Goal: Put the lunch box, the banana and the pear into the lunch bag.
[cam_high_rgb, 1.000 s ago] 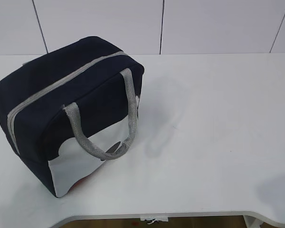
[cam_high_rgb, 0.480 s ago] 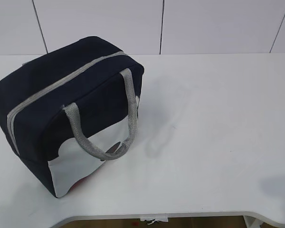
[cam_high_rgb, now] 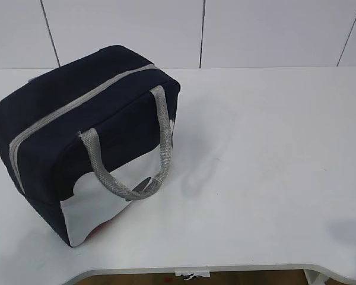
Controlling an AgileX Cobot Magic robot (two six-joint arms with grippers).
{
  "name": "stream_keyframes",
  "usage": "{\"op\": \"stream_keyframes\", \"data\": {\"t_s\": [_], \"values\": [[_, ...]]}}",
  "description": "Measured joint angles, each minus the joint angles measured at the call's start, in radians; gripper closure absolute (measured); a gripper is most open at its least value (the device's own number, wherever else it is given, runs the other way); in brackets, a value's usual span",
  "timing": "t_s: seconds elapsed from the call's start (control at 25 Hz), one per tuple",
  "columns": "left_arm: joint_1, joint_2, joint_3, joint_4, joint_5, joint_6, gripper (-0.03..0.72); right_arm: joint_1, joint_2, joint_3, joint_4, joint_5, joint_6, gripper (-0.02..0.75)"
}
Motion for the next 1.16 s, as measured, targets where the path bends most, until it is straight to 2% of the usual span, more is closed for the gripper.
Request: {"op": "stream_keyframes", "data": {"t_s": [0.24,0.6,1.16], "values": [[-0.013,0.000,0.000,0.000,0.000,0.000,0.453,0.000,0.000,0.000,0.000,-0.002,0.000,0.490],[-0.110,0.000,0.000,0.000,0.000,0.000,0.453,0.000,0.000,0.000,0.000,-0.002,0.000,0.490],[-0.112,0.000,0.000,0.000,0.000,0.000,0.453,0.000,0.000,0.000,0.000,-0.002,0.000,0.494]]}}
